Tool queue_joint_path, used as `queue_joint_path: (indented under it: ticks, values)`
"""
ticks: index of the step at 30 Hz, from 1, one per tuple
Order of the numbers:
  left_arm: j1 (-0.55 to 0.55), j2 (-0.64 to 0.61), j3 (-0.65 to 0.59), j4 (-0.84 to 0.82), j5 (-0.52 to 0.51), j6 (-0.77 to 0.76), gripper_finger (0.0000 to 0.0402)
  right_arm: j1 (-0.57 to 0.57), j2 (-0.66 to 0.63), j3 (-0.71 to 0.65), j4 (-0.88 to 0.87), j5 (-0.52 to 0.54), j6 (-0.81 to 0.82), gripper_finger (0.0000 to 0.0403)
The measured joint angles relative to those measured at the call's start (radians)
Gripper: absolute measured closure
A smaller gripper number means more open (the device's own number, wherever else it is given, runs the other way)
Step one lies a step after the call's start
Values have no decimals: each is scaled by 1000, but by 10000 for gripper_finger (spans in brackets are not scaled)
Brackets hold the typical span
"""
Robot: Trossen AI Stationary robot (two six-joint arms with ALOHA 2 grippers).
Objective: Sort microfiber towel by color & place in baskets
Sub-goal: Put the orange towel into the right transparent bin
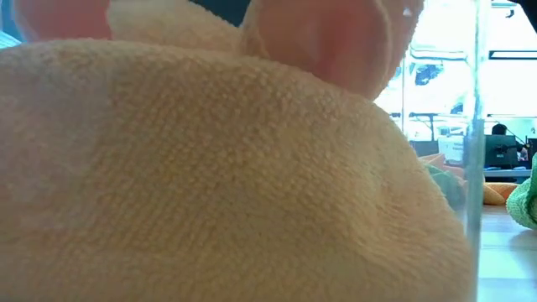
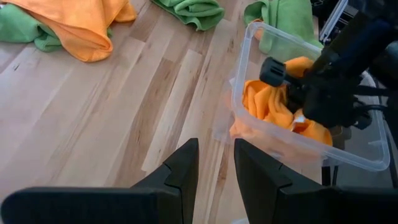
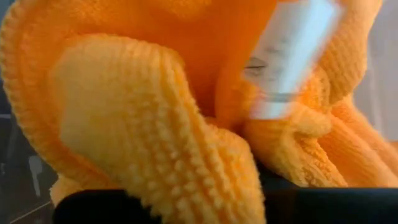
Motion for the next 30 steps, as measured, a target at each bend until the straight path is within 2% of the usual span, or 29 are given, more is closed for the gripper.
queue_joint_path:
  ticks: [11, 19, 24, 30]
  values:
    - [0, 0, 0, -1, 0, 0, 312, 1, 26, 1, -4, -21, 20, 390]
    - [0, 0, 0, -1, 0, 1, 312, 1, 25, 26, 2, -30, 54, 340]
    - [0, 0, 0, -3, 0, 10, 312, 1, 15, 111, -86, 22, 52, 315]
    - [0, 0, 0, -6, 0, 11, 312, 3, -55, 84, -95, 51, 79, 300]
